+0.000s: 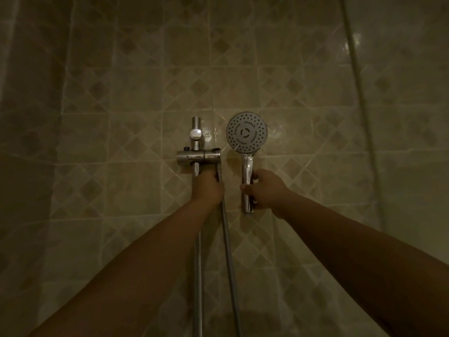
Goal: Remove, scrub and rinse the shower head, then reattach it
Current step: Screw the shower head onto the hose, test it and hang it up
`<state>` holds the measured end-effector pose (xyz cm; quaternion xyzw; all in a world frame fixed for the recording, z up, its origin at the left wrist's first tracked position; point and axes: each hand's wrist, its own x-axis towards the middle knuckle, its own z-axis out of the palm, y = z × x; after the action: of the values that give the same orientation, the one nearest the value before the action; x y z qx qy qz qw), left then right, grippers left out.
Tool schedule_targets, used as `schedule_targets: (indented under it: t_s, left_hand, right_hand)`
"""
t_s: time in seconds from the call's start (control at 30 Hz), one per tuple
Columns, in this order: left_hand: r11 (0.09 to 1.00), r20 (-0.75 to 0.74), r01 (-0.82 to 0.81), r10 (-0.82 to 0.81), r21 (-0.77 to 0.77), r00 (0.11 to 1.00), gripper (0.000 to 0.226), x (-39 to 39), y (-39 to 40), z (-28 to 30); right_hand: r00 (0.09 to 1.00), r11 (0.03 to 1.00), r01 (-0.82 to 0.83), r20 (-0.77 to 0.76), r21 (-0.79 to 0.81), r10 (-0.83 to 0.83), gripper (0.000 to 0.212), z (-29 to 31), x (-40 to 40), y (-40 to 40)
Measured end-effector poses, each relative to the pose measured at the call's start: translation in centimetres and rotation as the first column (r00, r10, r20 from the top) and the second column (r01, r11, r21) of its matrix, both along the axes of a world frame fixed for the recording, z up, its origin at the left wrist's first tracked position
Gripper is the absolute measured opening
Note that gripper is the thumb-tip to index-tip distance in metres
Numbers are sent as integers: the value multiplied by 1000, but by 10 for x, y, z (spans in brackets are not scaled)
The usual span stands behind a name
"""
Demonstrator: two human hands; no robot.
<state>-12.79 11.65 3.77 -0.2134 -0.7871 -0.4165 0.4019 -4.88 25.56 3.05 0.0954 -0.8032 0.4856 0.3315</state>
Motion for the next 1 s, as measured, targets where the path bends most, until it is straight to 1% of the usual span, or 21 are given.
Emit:
schedule_targets:
  t_s: [0.13, 0.2, 0.27, 0.33, 0.4, 0.47, 0.5, 0.53, 0.6, 0.67, 0.7, 0.8, 0.9, 1.0]
  left_hand:
    - [973, 15, 31, -35, 228, 999, 15, -2, 9, 3]
    - [921, 49, 77, -104, 383, 993, 21, -4, 13, 8]
    - [839, 68, 123, -187, 531, 980, 22, -5, 19, 11]
    - [733, 44, 175, -269, 657, 962, 18, -5, 25, 13]
    - [618, 8, 231, -359, 752, 933, 15, -5, 32, 13]
    - [496, -11, 284, -483, 820, 876, 17, -6, 39, 11]
    - [430, -32, 316, -551, 846, 834, 18, -8, 41, 10]
    - [382, -57, 346, -596, 857, 801, 18, -10, 42, 8]
    - [320, -96, 416, -684, 851, 723, 15, -14, 41, 5]
    - [232, -113, 463, -789, 855, 604, 14, -15, 41, 3]
    - [214, -110, 472, -815, 856, 569, 14, -15, 40, 3]
    - [226, -96, 521, -849, 823, 520, 14, -13, 33, 7]
    - [259, -44, 521, -866, 813, 498, 17, -16, 33, 9]
    - [220, -60, 531, -887, 818, 459, 19, -19, 31, 11]
  right_hand:
    - [1000, 998, 25, -14, 50, -25, 25, 7, 2, -1]
    - [999, 998, 37, -27, 58, -36, 23, 10, 5, -4]
    - [998, 997, 47, -39, 63, -44, 22, 12, 7, -7]
    - [997, 996, 59, -54, 71, -55, 24, 15, 9, -11]
    - [995, 994, 74, -74, 78, -69, 24, 18, 11, -14]
    - [992, 992, 96, -96, 87, -88, 25, 23, 14, -14]
    - [990, 990, 106, -102, 97, -96, 25, 24, 15, -13]
    - [989, 988, 113, -105, 109, -101, 23, 25, 16, -13]
    - [989, 984, 118, -109, 131, -104, 18, 25, 17, -11]
    - [986, 982, 136, -111, 131, -122, 15, 24, 16, -7]
    - [985, 982, 144, -110, 119, -131, 16, 23, 15, -3]
    - [985, 986, 150, -96, 79, -142, 27, 26, 15, 2]
    - [987, 991, 128, -99, 21, -126, 31, 26, 16, 6]
    - [988, 993, 119, -101, 7, -118, 28, 27, 16, 8]
